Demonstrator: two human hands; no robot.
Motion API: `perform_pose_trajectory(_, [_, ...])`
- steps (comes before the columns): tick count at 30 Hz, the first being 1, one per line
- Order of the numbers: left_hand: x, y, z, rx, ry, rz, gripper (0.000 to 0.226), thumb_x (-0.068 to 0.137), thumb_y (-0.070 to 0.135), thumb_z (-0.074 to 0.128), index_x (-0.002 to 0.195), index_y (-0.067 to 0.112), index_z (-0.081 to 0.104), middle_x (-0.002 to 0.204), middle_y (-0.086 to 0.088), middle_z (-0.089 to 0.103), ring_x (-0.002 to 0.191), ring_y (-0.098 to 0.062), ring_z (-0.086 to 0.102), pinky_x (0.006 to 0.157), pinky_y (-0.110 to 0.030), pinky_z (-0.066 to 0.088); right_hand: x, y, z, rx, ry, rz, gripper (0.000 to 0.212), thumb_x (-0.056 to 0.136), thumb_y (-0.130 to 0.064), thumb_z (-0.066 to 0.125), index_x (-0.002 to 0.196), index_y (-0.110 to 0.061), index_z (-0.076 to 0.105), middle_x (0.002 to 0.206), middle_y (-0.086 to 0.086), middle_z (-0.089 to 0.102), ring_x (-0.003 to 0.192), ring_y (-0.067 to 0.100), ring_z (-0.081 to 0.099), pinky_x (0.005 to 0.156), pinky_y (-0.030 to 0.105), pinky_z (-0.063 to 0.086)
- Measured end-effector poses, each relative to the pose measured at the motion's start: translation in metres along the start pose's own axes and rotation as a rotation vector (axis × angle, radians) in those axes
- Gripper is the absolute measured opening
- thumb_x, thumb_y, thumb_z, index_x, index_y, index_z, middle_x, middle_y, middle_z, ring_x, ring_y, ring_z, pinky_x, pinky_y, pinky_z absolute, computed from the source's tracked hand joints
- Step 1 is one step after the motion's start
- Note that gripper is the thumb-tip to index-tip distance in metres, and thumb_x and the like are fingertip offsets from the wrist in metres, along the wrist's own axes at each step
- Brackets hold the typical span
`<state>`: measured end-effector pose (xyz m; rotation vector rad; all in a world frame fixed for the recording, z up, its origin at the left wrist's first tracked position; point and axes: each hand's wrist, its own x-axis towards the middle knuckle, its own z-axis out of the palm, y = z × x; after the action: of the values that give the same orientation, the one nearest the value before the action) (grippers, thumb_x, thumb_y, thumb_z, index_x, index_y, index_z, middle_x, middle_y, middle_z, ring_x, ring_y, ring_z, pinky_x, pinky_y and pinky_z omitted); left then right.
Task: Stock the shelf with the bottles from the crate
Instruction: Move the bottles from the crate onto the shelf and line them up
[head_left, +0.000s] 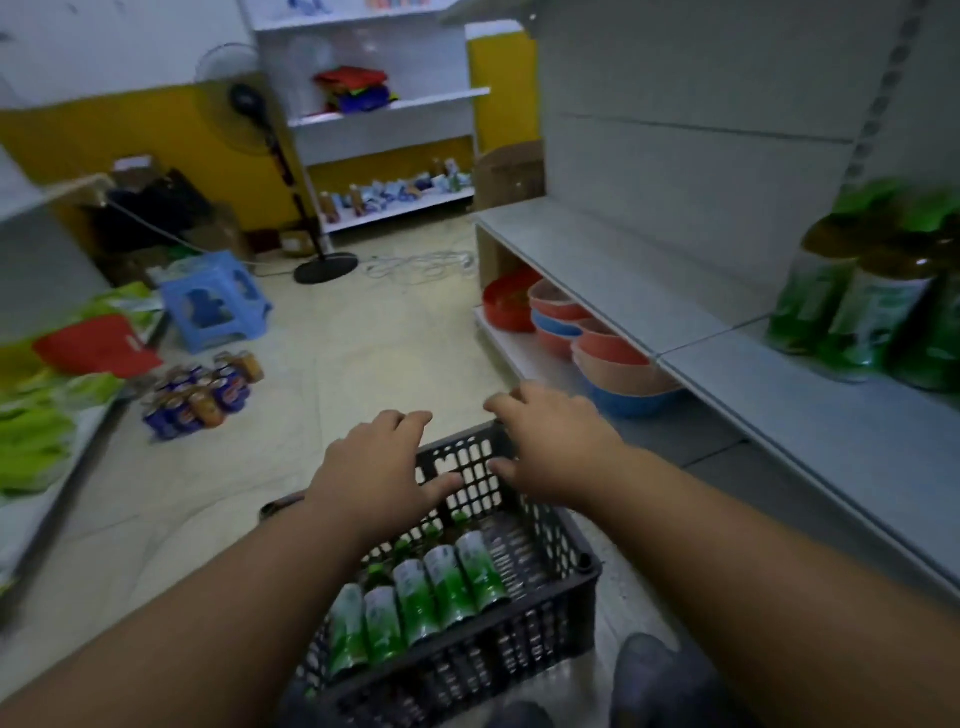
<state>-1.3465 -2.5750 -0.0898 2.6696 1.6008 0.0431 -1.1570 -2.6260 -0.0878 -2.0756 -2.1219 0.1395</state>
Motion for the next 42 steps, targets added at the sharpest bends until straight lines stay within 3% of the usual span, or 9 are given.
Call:
perform_pose_trajectory(7, [-0.007, -0.051, 0.109, -0.112, -0.106, -0.213, 0.084, 0.084, 0.076, 0.049, 0.151, 0.028, 0.034, 0.149, -0.001, 0.044, 0.131, -0.023, 0.047, 0.103, -0.041, 0.044, 0.063, -0.024, 0.099, 0.024, -0.236, -0.067, 0.068, 0.088, -0.052, 0.064, 0.145, -0.025, 0.04, 0.141, 0.008, 0.048, 0.127, 0.031, 0.049, 0.103, 0.048, 0.044])
perform_pose_trajectory(11, [-0.01, -0.066, 0.193, -0.166, -0.192, -0.37, 0.079, 0.082, 0.077, 0.044, 0.148, 0.034, 0.039, 0.155, -0.003, 0.038, 0.136, -0.026, 0.043, 0.107, -0.046, 0.042, 0.094, -0.024, 0.178, 0.102, -0.397, -0.045, 0.067, 0.089, -0.05, 0.065, 0.145, -0.022, 0.043, 0.137, 0.009, 0.049, 0.121, 0.03, 0.054, 0.098, 0.046, 0.049])
perform_pose_trajectory(14, [-0.012, -0.063, 0.24, -0.233, -0.253, -0.525, 0.091, 0.082, 0.08, 0.039, 0.155, 0.027, 0.026, 0.163, -0.012, 0.022, 0.146, -0.032, 0.028, 0.116, -0.049, 0.031, 0.109, -0.017, 0.226, 0.119, -0.521, -0.009, 0.062, 0.088, -0.046, 0.068, 0.141, -0.022, 0.046, 0.133, 0.009, 0.05, 0.117, 0.028, 0.055, 0.096, 0.043, 0.05])
perform_pose_trajectory(17, [-0.017, -0.051, 0.268, -0.276, -0.321, -0.557, 0.099, 0.088, 0.079, 0.03, 0.159, 0.014, 0.006, 0.167, -0.013, 0.001, 0.153, -0.028, 0.004, 0.123, -0.047, 0.012, 0.121, -0.004, 0.258, 0.09, -0.593, 0.027, 0.067, 0.088, -0.045, 0.07, 0.145, -0.022, 0.043, 0.138, 0.009, 0.049, 0.121, 0.028, 0.054, 0.099, 0.041, 0.049])
perform_pose_trajectory(25, [-0.013, -0.056, 0.288, -0.295, -0.366, -0.535, 0.104, 0.087, 0.082, 0.015, 0.155, 0.013, -0.021, 0.163, -0.013, -0.024, 0.15, -0.025, -0.023, 0.124, -0.044, -0.005, 0.146, 0.008, 0.338, 0.223, -0.702, 0.275, 0.067, 0.088, -0.04, 0.073, 0.142, -0.012, 0.045, 0.139, 0.015, 0.053, 0.123, 0.032, 0.056, 0.102, 0.042, 0.049])
perform_pose_trajectory(33, [-0.011, -0.057, 0.29, -0.296, -0.402, -0.545, 0.108, 0.078, 0.081, 0.004, 0.154, 0.009, -0.021, 0.164, -0.012, -0.021, 0.151, -0.024, -0.019, 0.124, -0.044, -0.002, 0.168, 0.015, 0.436, 0.537, -0.629, 0.701, 0.065, 0.081, -0.037, 0.08, 0.131, -0.015, 0.046, 0.12, 0.008, 0.063, 0.11, 0.031, 0.061, 0.094, 0.043, 0.053])
perform_pose_trajectory(35, [-0.011, -0.057, 0.289, -0.292, -0.433, -0.54, 0.107, 0.077, 0.081, 0.0, 0.153, 0.01, -0.024, 0.163, -0.011, -0.025, 0.15, -0.023, -0.023, 0.124, -0.044, -0.003, 0.172, 0.021, 0.448, 0.573, -0.65, 0.76, 0.07, 0.082, -0.031, 0.081, 0.136, -0.012, 0.042, 0.119, 0.008, 0.06, 0.114, 0.033, 0.059, 0.093, 0.039, 0.051])
perform_pose_trajectory(38, [-0.011, -0.057, 0.287, -0.292, -0.45, -0.536, 0.106, 0.077, 0.08, -0.002, 0.153, 0.011, -0.026, 0.162, -0.011, -0.027, 0.149, -0.022, -0.026, 0.123, -0.042, -0.007, 0.173, 0.031, 0.451, 0.589, -0.662, 0.759, 0.068, 0.078, -0.025, 0.085, 0.133, -0.008, 0.049, 0.122, 0.014, 0.063, 0.109, 0.032, 0.062, 0.08, 0.033, 0.048])
perform_pose_trajectory(42, [-0.01, -0.056, 0.282, -0.302, -0.447, -0.528, 0.107, 0.076, 0.08, -0.002, 0.154, 0.009, -0.021, 0.164, -0.011, -0.022, 0.151, -0.023, -0.022, 0.124, -0.042, -0.006, 0.169, 0.04, 0.429, 0.811, -0.693, 0.868, 0.06, 0.07, -0.011, 0.088, 0.117, -0.009, 0.052, 0.105, 0.015, 0.066, 0.089, 0.034, 0.068, 0.077, 0.049, 0.059])
